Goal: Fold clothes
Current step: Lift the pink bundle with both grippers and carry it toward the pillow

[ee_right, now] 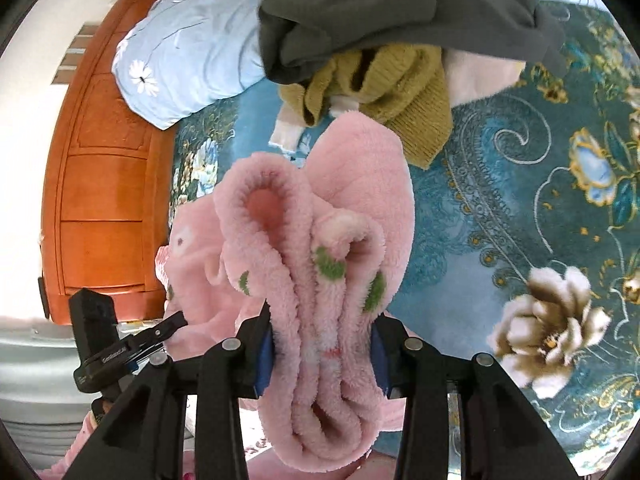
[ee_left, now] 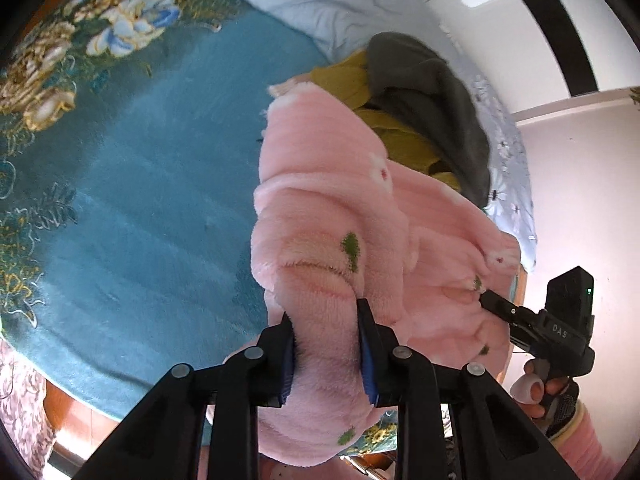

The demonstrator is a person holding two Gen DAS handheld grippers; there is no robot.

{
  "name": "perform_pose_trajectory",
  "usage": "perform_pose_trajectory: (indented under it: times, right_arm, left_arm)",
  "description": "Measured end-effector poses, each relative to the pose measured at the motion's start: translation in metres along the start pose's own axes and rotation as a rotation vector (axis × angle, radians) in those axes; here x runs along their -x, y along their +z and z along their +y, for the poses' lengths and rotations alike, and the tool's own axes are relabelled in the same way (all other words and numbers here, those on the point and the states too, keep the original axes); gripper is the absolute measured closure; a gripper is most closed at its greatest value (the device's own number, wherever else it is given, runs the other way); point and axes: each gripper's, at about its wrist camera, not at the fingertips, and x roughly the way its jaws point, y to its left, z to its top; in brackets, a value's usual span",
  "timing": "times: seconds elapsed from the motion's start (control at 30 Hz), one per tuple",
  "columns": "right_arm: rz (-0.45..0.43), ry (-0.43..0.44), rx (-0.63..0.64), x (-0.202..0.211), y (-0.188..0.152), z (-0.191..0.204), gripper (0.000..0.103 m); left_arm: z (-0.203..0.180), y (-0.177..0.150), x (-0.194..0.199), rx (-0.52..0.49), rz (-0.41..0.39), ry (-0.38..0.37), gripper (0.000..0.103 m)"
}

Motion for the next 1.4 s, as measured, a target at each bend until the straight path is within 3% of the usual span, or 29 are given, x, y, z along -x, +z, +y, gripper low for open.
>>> perform_pose_trajectory:
  times: [0.37,0.53,0.73,0.8,1.03,1.23,1.4]
  right_arm:
    - [-0.155,-0.023,0.059,0.052,-0.069,0.063,0.062]
    - [-0.2,-0.048,0.04,0.07,-0.116,0.072,0.061]
    - [-0.273,-0.069,-0.053,0.105,-0.166,0.045,0.061]
    - [-0.312,-0.07,-0.086,0.123,-0.18,0.032,0.061]
    - [-0.45,-0.075,-0.201,0.188,-0.207,-0.035,0.061]
    - [-0.532,-0.059,-0.335,0.244,-0.213,-0.145,0.061]
    - [-0.531,-0.043,-0.424,0.292,-0.194,-0.249,0.061]
  left_arm:
    - [0.007,-0.045,0.074,-0.089,-0.104,-0.099,0.075]
    - [0.005,-0.067,0.08,-0.129,-0.084,-0.14,0.075]
    - [-0.04,-0.084,0.068,-0.235,-0.018,-0.171,0.075]
    - [-0.057,-0.085,0.06,-0.271,0.002,-0.182,0.075]
    - [-0.181,-0.104,-0.011,-0.433,0.102,-0.175,0.075]
    - [-0.29,-0.122,-0.079,-0.563,0.186,-0.161,0.075]
    - [-0.382,-0.146,-0.154,-0.575,0.266,-0.106,0.074]
